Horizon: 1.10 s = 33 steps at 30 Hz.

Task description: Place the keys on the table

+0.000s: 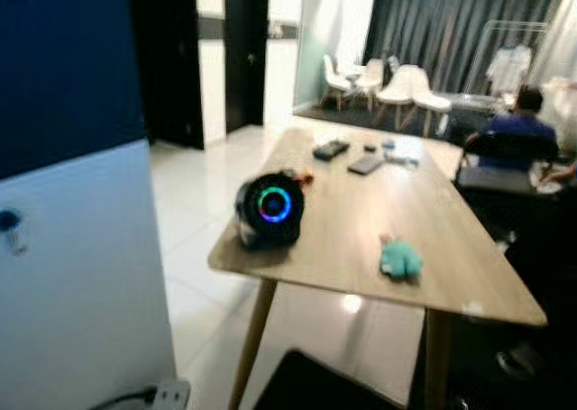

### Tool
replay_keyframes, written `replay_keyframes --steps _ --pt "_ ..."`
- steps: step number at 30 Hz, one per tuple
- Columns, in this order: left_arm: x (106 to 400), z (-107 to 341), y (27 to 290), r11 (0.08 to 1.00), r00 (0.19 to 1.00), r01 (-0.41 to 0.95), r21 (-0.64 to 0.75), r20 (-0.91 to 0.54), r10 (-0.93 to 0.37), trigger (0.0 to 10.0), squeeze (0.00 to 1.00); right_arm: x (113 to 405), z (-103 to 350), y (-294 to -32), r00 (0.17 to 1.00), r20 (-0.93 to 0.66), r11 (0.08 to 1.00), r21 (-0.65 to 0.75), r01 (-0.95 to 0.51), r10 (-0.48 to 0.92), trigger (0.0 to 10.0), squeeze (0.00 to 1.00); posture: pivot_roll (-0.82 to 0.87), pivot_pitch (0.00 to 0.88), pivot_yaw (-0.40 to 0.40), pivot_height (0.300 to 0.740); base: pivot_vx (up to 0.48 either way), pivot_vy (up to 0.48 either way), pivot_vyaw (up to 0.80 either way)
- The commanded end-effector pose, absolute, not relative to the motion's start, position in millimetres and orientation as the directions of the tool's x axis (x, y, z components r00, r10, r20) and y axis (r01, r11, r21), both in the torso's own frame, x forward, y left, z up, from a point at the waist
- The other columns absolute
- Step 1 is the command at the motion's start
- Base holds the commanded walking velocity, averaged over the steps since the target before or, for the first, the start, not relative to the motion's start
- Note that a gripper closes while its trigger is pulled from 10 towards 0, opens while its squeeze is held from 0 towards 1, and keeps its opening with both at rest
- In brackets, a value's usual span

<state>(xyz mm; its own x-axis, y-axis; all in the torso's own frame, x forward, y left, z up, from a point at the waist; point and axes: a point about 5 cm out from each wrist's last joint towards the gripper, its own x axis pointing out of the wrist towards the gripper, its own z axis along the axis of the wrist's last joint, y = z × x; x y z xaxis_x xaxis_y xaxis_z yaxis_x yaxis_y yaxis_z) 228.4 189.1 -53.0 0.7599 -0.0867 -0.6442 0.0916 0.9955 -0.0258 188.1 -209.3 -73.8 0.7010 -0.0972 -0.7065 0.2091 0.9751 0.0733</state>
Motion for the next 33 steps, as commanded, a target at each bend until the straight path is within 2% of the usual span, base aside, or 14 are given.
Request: replay_keyframes --steps 1,6,19,33 --pt "230.7 -51.3 188.6 0.993 0.763 0.113 -0.018 -0.639 -0.098 10.0 0.0 188.9 -72.7 -213.6 0.7 -0.706 0.976 0.058 0.209 -0.108 10.0 0.0 0.03 0.0 0.008 0.74 0.0 0.0 -0.8" --pt "231.0 -51.0 188.6 0.994 0.767 0.108 -0.023 -0.634 -0.099 10.0 0.0 188.9 -72.6 -213.4 0.703 -0.704 0.979 0.054 0.195 -0.101 10.0 0.0 0.03 0.0 0.009 0.74 0.0 0.0 -0.8" --pt "231.0 -50.4 188.2 0.995 0.78 0.088 -0.048 -0.618 -0.098 10.0 0.0 189.0 -71.8 -214.5 0.71 -0.699 0.986 0.042 0.159 -0.085 10.0 0.0 0.02 0.0 -0.001 0.74 0.0 0.0 0.0" --pt "229.3 -51.5 186.6 0.994 0.779 0.095 -0.048 -0.618 -0.104 10.0 0.0 188.0 -72.0 -215.6 0.71 -0.699 0.987 0.035 0.156 -0.087 10.0 0.0 0.02 0.0 -0.003 0.74 0.0 -0.41 0.0"
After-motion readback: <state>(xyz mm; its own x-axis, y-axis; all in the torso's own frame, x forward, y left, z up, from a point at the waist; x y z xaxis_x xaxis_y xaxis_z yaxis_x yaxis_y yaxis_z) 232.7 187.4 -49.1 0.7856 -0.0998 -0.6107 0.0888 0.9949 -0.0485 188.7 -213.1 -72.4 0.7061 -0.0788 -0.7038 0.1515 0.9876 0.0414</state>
